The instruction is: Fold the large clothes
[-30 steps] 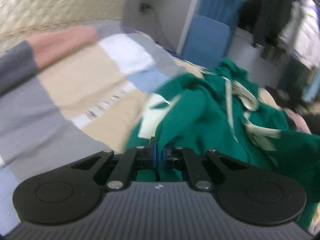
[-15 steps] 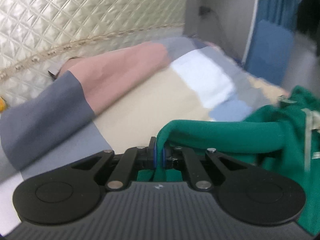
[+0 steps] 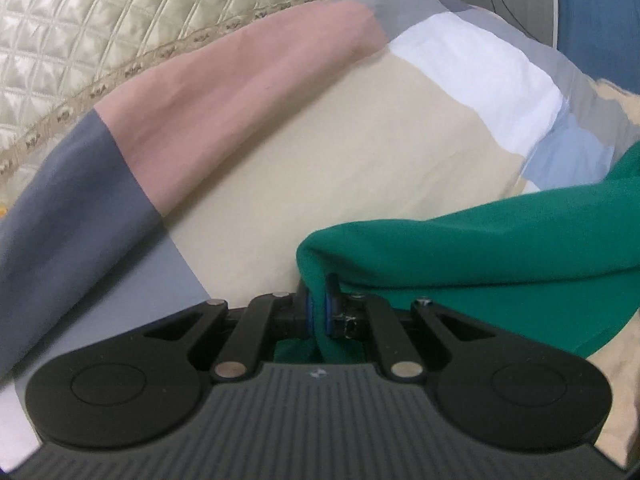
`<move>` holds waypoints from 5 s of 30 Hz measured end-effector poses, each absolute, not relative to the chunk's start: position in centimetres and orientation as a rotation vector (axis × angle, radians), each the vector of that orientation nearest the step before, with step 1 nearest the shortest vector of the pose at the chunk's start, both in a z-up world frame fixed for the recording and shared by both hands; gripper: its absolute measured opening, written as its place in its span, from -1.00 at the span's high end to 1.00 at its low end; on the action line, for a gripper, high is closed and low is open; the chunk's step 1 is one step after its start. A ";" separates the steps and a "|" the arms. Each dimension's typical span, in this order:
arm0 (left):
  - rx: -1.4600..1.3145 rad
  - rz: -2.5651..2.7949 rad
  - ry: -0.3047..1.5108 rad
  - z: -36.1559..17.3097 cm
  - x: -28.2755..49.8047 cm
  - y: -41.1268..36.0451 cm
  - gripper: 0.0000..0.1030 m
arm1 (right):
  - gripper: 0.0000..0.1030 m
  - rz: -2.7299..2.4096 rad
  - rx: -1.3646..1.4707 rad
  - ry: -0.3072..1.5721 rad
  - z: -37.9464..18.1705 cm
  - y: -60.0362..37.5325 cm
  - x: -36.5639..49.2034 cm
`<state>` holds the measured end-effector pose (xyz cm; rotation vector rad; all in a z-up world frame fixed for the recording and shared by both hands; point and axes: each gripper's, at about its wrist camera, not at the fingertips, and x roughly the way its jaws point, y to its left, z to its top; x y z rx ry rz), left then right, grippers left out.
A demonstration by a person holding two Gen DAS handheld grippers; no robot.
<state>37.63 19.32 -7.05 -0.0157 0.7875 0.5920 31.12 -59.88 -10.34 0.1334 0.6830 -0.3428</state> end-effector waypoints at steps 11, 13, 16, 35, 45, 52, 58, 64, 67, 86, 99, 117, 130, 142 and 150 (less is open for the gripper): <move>-0.150 0.431 0.729 -3.6 31.2 15.6 -0.10 | -0.27 -0.327 0.238 0.555 -6.2 -57.1 27.0; -0.199 0.394 0.717 -2.9 29.0 13.8 -0.11 | -0.29 -0.318 0.266 0.524 -4.8 -56.1 25.3; -0.272 0.322 0.715 -1.6 26.7 11.4 -0.14 | -0.29 -0.282 0.353 0.508 -3.5 -54.5 22.8; -0.327 0.012 0.787 -4.5 17.9 0.8 -0.32 | -0.72 -0.047 0.497 0.809 -5.7 -41.6 12.9; -0.394 -0.088 0.793 -6.7 20.2 1.4 -0.46 | -0.77 -0.029 0.449 0.929 -8.0 -40.5 14.2; -0.463 -0.174 0.820 -7.6 21.0 1.2 -0.41 | -0.64 0.084 0.370 1.034 -9.4 -38.2 15.2; -0.417 -0.196 0.832 -7.3 20.6 0.5 0.20 | 0.31 0.147 0.249 0.973 -7.8 -35.7 14.3; -0.520 -0.232 0.750 -5.1 19.1 2.6 0.78 | 0.54 0.222 0.384 0.845 -5.0 -37.8 12.6; -0.601 -0.244 0.711 -3.9 18.1 4.8 0.79 | 0.57 0.287 0.491 0.776 -4.0 -38.7 11.9; -0.431 -0.067 0.841 -5.6 17.8 3.8 -0.07 | -0.47 0.112 0.663 0.856 -6.1 -41.6 11.8; -0.356 -0.093 0.660 -3.8 17.4 1.4 -0.19 | -0.47 -0.123 0.858 0.679 -11.2 -52.3 21.2; -0.404 -0.001 0.624 -5.9 21.4 3.1 -0.19 | 0.88 -0.231 0.359 0.338 -1.5 -60.2 32.8; -0.398 0.022 0.648 -6.9 23.4 3.1 -0.20 | 0.88 -0.638 0.197 0.293 -3.5 -70.3 38.0; -0.389 0.044 0.731 -8.3 25.1 2.9 -0.22 | 0.55 -0.574 0.375 0.443 -9.1 -68.2 35.0; -0.384 0.011 0.731 -7.8 23.1 2.9 -0.23 | -0.25 -0.445 0.502 0.464 -5.7 -60.5 26.4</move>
